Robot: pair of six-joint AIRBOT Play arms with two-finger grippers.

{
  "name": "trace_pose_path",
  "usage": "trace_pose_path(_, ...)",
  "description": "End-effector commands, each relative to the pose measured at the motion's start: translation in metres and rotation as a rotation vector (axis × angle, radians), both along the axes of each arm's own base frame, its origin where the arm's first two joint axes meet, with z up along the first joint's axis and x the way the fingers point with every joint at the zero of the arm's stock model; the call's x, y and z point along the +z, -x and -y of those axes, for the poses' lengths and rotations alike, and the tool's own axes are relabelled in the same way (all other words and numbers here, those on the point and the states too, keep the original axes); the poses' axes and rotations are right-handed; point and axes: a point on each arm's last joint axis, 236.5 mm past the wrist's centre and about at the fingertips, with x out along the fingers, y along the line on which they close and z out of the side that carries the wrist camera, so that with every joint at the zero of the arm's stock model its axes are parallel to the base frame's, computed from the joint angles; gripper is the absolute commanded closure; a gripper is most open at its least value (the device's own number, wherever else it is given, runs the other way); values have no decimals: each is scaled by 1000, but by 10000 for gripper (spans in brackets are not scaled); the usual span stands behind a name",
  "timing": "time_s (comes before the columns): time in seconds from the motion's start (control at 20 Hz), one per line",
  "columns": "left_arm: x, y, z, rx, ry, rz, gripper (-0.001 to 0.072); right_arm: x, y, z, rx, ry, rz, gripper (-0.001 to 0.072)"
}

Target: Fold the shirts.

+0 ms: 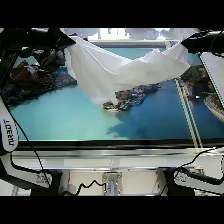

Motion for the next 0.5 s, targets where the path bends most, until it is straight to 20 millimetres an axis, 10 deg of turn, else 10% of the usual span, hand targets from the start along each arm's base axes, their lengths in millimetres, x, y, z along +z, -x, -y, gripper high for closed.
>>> trace_pose_path(0.0,53,30,1,-14,-22,175,692,24,29,-8,18,27,34,690)
trace_pose_path(0.2,78,63,-31,102,-206,267,692,43,71,-19,52,54,44,690)
trace_pose_path(0.45,-32,55,-68,146,-396,-43,691,13,93,-21,59,45,-101,690)
